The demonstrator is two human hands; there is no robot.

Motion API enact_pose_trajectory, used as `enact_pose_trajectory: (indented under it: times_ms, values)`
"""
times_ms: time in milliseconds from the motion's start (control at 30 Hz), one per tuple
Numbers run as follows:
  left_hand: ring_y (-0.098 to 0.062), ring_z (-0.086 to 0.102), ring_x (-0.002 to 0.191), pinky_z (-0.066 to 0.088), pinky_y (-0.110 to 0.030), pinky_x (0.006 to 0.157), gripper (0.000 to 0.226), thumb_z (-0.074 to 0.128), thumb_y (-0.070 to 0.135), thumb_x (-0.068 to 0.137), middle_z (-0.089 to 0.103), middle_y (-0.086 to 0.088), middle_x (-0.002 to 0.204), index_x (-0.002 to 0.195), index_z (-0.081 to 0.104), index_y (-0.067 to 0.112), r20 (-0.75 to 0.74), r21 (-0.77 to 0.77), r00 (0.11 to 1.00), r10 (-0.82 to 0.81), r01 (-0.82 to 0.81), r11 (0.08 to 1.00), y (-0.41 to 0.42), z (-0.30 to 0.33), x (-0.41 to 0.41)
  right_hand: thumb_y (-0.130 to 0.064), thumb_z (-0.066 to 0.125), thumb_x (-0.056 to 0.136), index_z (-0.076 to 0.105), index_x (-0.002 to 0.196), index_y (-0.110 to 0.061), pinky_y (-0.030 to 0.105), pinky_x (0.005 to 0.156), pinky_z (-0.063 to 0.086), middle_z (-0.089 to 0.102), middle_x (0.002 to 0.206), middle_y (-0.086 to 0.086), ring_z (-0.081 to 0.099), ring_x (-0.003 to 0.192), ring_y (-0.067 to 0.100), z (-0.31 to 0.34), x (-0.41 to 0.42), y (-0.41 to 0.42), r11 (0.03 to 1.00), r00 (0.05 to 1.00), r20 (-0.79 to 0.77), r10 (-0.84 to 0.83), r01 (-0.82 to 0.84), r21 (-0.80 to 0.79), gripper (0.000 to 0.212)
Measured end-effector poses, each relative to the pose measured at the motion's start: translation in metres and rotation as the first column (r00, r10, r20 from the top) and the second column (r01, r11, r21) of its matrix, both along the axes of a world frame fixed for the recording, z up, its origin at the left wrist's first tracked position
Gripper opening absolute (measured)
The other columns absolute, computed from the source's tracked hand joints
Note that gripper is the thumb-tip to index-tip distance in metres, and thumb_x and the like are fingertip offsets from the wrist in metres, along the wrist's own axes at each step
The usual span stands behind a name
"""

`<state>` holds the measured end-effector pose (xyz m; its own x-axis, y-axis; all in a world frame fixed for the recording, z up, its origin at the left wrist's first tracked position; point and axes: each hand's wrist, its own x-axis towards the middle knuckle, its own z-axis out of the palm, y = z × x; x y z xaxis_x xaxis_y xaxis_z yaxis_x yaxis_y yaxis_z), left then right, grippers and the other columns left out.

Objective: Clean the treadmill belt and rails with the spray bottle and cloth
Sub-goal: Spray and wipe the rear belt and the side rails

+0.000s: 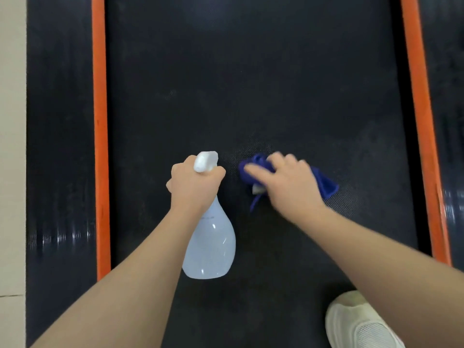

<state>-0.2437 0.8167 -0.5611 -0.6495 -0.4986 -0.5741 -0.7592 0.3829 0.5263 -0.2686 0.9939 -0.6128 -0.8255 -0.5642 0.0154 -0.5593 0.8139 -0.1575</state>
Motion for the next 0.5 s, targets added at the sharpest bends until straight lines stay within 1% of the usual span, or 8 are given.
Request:
enact_pose_trajectory:
  times_ms: [67, 133, 200, 333, 367, 400, 467, 500]
  values:
    - [-0.026, 0.051, 0.091, 0.043, -0.041, 0.089, 0.042, 0.042, 0.035, 0.058, 0.059, -0.008, 0.089, 0.085, 0.058, 0.007, 0.012, -0.024, 0.998, -0.06, 0.06, 0.998, 0.004, 0.0, 0.002, -0.013, 0.063, 0.075, 0.066, 0.109, -0.022, 0.033, 0.055, 0.03, 0.055, 0.086, 0.017, 0.051, 0.066, 0.033, 0.0, -0.029, 0.004, 0.965, 0.964, -0.037, -0.264, 0.263, -0.009, 0.035]
    - [-0.024, 0.048, 0.09, 0.031, -0.032, 0.086, 0.035, 0.04, 0.035, 0.06, 0.057, -0.006, 0.084, 0.079, 0.054, 0.009, 0.031, -0.04, 0.989, -0.146, 0.147, 0.988, 0.011, -0.002, 0.003, -0.016, 0.057, 0.08, 0.065, 0.112, -0.02, 0.034, 0.057, 0.027, 0.055, 0.089, 0.019, 0.05, 0.067, 0.034, -0.001, -0.027, 0.003, 0.92, 0.92, -0.03, -0.391, 0.39, -0.027, 0.033]
    - [-0.025, 0.047, 0.087, 0.026, -0.03, 0.082, 0.022, 0.046, 0.037, 0.068, 0.053, -0.003, 0.083, 0.074, 0.047, 0.015, 0.056, -0.075, 0.973, -0.224, 0.228, 0.971, 0.019, -0.002, 0.002, -0.019, 0.049, 0.079, 0.066, 0.11, -0.019, 0.032, 0.054, 0.026, 0.054, 0.085, 0.017, 0.05, 0.063, 0.032, -0.004, 0.0, 0.004, 0.952, 0.952, -0.037, -0.303, 0.3, -0.055, 0.036]
    - [-0.026, 0.05, 0.081, 0.039, -0.034, 0.077, 0.016, 0.057, 0.027, 0.08, 0.049, 0.002, 0.075, 0.085, 0.048, 0.014, 0.09, -0.105, 0.935, -0.343, 0.351, 0.93, 0.044, 0.005, 0.0, -0.008, 0.079, 0.06, 0.066, 0.113, -0.021, 0.031, 0.052, 0.031, 0.058, 0.088, 0.016, 0.051, 0.062, 0.031, -0.002, 0.021, 0.023, 0.999, 0.998, 0.049, 0.032, -0.031, -0.025, 0.056]
    - [-0.027, 0.052, 0.081, 0.043, -0.035, 0.077, 0.016, 0.057, 0.026, 0.08, 0.05, 0.003, 0.075, 0.087, 0.049, 0.014, 0.089, -0.097, 0.931, -0.354, 0.362, 0.927, 0.05, 0.009, 0.0, -0.008, 0.079, 0.06, 0.066, 0.112, -0.022, 0.032, 0.053, 0.031, 0.058, 0.089, 0.016, 0.052, 0.063, 0.032, -0.001, 0.009, 0.027, 1.0, 0.999, 0.052, -0.007, 0.007, -0.013, 0.055]
    - [-0.026, 0.055, 0.082, 0.046, -0.038, 0.077, 0.016, 0.057, 0.025, 0.081, 0.052, 0.002, 0.077, 0.089, 0.051, 0.013, 0.082, -0.077, 0.932, -0.352, 0.358, 0.93, 0.055, 0.011, -0.001, -0.01, 0.077, 0.065, 0.066, 0.113, -0.023, 0.033, 0.055, 0.03, 0.058, 0.091, 0.017, 0.052, 0.066, 0.033, 0.003, -0.006, 0.032, 0.991, 0.99, 0.062, -0.128, 0.129, -0.014, 0.051]
    - [-0.025, 0.058, 0.085, 0.049, -0.041, 0.076, 0.017, 0.058, 0.022, 0.081, 0.057, 0.001, 0.085, 0.095, 0.054, 0.013, 0.045, -0.013, 0.953, -0.3, 0.301, 0.954, 0.062, 0.018, -0.002, -0.017, 0.066, 0.082, 0.059, 0.121, -0.025, 0.035, 0.061, 0.029, 0.053, 0.102, 0.018, 0.051, 0.078, 0.035, 0.003, -0.038, 0.05, 0.885, 0.883, 0.048, -0.466, 0.465, 0.034, 0.04]
    - [-0.023, 0.059, 0.086, 0.05, -0.041, 0.076, 0.017, 0.059, 0.02, 0.082, 0.058, 0.002, 0.087, 0.097, 0.055, 0.014, 0.01, 0.018, 0.963, -0.269, 0.269, 0.963, 0.066, 0.022, -0.003, -0.019, 0.061, 0.087, 0.056, 0.124, -0.025, 0.036, 0.063, 0.029, 0.051, 0.106, 0.018, 0.049, 0.08, 0.035, 0.0, -0.043, 0.062, 0.835, 0.834, 0.045, -0.55, 0.548, 0.048, 0.038]
